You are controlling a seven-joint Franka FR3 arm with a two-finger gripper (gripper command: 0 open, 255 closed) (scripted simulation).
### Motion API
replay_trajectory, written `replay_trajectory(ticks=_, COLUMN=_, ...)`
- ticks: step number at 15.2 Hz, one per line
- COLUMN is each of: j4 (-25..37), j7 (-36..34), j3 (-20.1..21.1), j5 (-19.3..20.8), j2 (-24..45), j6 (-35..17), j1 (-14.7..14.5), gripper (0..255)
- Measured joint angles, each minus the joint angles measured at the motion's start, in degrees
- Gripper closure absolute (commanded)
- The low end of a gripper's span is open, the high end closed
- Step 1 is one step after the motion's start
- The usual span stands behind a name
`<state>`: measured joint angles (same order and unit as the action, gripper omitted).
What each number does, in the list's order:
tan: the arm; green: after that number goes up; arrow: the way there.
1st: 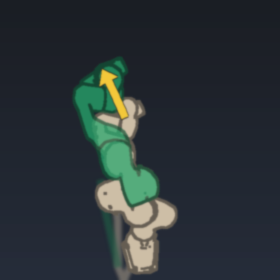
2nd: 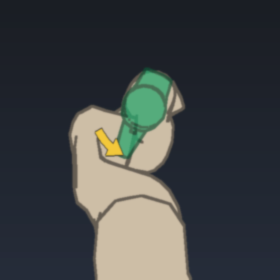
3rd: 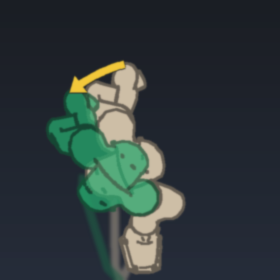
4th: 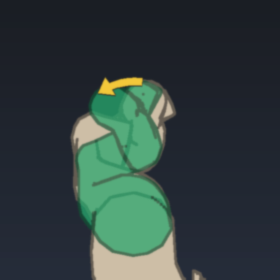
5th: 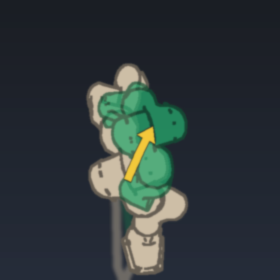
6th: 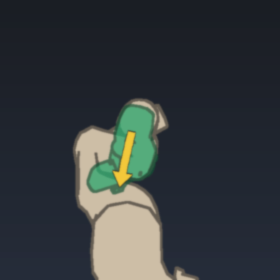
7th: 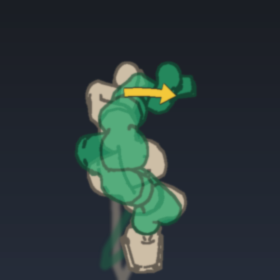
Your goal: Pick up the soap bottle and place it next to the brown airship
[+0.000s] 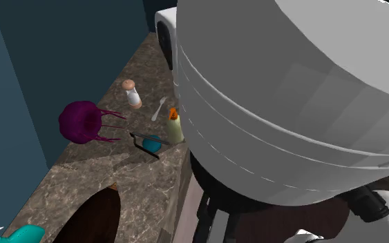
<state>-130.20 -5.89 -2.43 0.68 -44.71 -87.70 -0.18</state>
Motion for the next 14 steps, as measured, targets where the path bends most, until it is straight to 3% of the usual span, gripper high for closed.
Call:
replay_trajectory(ticks=4, j4=-1.3, j7=1.7, j3=-1.6, j5=1.2, j2=1.7, j6=-2.9, j1=0.5, gripper=0)
replay_trajectory(ticks=14, j4=-7.0, j7=10.1, j3=-9.8, j5=6.1, j2=11.9, j6=-18.7, j1=3.0, gripper=0)
